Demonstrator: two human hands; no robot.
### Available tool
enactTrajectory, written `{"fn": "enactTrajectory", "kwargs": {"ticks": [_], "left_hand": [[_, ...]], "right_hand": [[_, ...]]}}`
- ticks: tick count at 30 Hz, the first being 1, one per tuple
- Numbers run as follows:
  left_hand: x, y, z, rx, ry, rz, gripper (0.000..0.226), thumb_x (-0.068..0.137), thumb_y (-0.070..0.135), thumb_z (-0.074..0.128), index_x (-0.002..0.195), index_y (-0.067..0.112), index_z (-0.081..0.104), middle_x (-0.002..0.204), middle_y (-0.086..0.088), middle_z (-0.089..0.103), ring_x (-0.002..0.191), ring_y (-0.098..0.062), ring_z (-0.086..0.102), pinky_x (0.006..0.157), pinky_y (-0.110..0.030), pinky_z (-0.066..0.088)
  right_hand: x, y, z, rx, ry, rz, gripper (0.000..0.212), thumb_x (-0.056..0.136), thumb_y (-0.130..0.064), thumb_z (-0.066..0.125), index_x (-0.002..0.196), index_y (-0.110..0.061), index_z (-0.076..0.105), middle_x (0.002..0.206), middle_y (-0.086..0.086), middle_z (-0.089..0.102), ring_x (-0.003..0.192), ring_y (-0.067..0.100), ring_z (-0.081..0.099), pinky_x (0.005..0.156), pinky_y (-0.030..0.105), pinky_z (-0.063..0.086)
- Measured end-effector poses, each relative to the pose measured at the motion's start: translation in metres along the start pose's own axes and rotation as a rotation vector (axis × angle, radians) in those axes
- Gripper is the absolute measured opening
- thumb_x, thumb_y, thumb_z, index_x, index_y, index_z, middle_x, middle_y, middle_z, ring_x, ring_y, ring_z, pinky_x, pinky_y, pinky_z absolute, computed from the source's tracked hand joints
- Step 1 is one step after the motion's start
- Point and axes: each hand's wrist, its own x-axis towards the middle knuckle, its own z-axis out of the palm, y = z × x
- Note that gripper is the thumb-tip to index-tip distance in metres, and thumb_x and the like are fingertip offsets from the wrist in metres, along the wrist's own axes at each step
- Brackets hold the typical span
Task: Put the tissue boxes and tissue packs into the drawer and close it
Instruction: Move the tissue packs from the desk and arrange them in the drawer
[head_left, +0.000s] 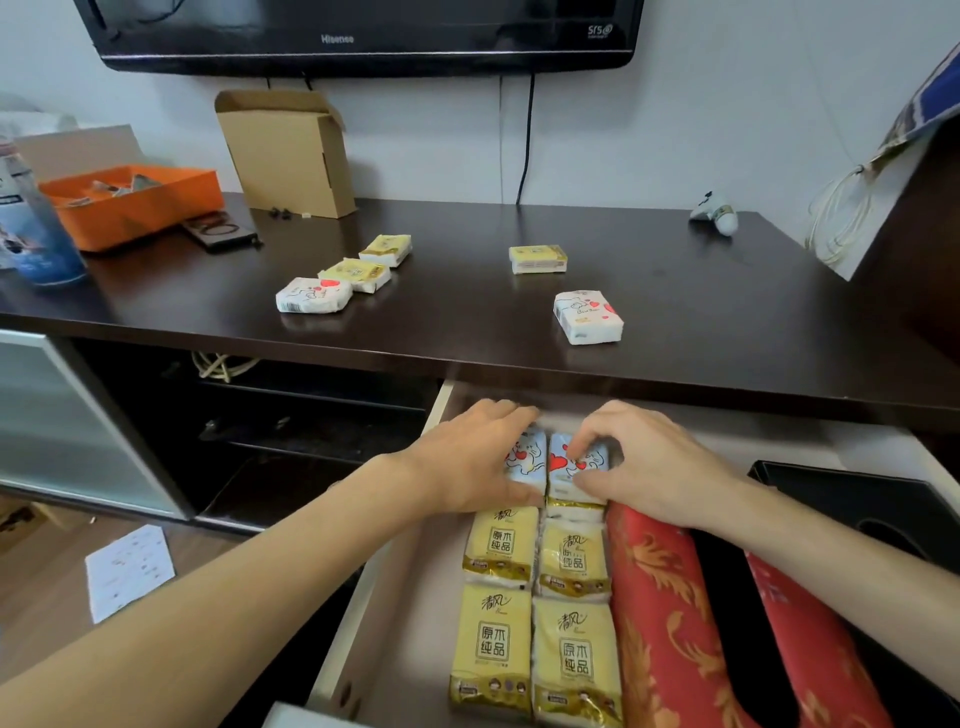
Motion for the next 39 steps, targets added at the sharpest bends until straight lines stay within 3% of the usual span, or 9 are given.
{"fn": "enactTrajectory", "kwargs": {"ticks": [4,7,10,15,21,28,32,36,39], "left_hand": [[-0.012,0.003,-0.021,0.027,0.127,0.033,0.063,0.085,0.059,0.063,0.139,0.029,0.049,0.13,0.011,0.062,0.118,-0.011,0.057,0.092,-0.034,0.05],[-0.024,-0.002,-0.044,-0.023,0.317,0.014,0.043,0.09,0.058,0.054,0.125,0.034,0.06,0.109,0.017,0.069,0.1,-0.004,0.063,0.082,-0.034,0.054],[-0.03,-0.013,-0.06,-0.137,0.519,-0.05,0.03,0.092,0.042,0.056,0.117,0.03,0.066,0.102,0.016,0.069,0.095,0.0,0.063,0.08,-0.029,0.054],[-0.027,-0.055,-0.075,-0.1,0.709,-0.237,0.035,0.093,0.035,0.056,0.127,0.027,0.062,0.125,0.012,0.063,0.113,-0.006,0.058,0.091,-0.032,0.051],[-0.01,-0.136,-0.104,0.007,0.53,-0.64,0.059,0.091,0.033,0.054,0.145,0.012,0.046,0.153,-0.011,0.04,0.142,-0.03,0.031,0.108,-0.047,0.036],[-0.013,-0.141,-0.092,0.215,0.441,-0.642,0.044,0.091,0.038,0.05,0.128,0.016,0.058,0.124,-0.01,0.052,0.115,-0.031,0.049,0.085,-0.044,0.046],[-0.006,-0.112,-0.085,0.317,0.455,-0.489,0.034,0.089,0.034,0.05,0.108,0.01,0.066,0.115,-0.01,0.055,0.106,-0.028,0.051,0.074,-0.038,0.04],[0.003,-0.09,-0.085,0.34,0.468,-0.367,0.035,0.089,0.036,0.052,0.107,0.011,0.069,0.124,-0.009,0.055,0.117,-0.027,0.044,0.086,-0.04,0.044],[0.005,-0.076,-0.084,0.116,0.404,-0.344,0.028,0.091,0.038,0.053,0.107,0.018,0.063,0.121,-0.005,0.056,0.103,-0.024,0.054,0.076,-0.036,0.047]], "right_hand": [[-0.005,-0.003,-0.013,0.227,0.198,-0.067,0.014,0.088,-0.024,0.072,0.081,-0.036,0.075,0.085,-0.022,0.075,0.085,-0.002,0.069,0.075,0.028,0.054],[0.006,-0.011,-0.028,0.348,0.339,-0.139,0.02,0.089,-0.015,0.071,0.086,-0.033,0.076,0.089,-0.024,0.074,0.084,-0.003,0.069,0.073,0.021,0.051],[0.034,-0.023,-0.035,0.213,0.44,-0.186,0.021,0.091,-0.015,0.068,0.106,-0.029,0.073,0.115,-0.019,0.065,0.103,-0.004,0.056,0.086,0.031,0.047],[0.075,-0.031,-0.033,-0.133,0.384,-0.005,0.055,0.092,-0.028,0.065,0.145,-0.019,0.052,0.159,0.004,0.039,0.148,0.023,0.03,0.104,0.045,0.044],[0.099,-0.036,-0.027,-0.223,0.299,0.054,0.027,0.09,-0.033,0.059,0.114,-0.022,0.06,0.126,0.001,0.06,0.107,0.027,0.057,0.07,0.038,0.042],[0.105,-0.051,-0.021,-0.273,0.316,-0.11,0.022,0.089,-0.043,0.057,0.108,-0.032,0.062,0.11,-0.012,0.067,0.095,0.018,0.056,0.062,0.035,0.036],[0.11,-0.047,-0.022,-0.231,0.258,-0.143,0.03,0.088,-0.042,0.061,0.114,-0.026,0.063,0.118,-0.009,0.065,0.1,0.017,0.05,0.068,0.035,0.039],[0.111,-0.04,-0.021,-0.176,0.204,-0.18,0.052,0.092,-0.042,0.061,0.138,-0.017,0.058,0.138,-0.003,0.054,0.116,0.018,0.039,0.089,0.03,0.037],[0.11,-0.035,-0.023,-0.134,0.159,-0.21,0.06,0.097,-0.043,0.057,0.15,-0.017,0.051,0.145,-0.003,0.047,0.124,0.017,0.032,0.105,0.033,0.035]]}}
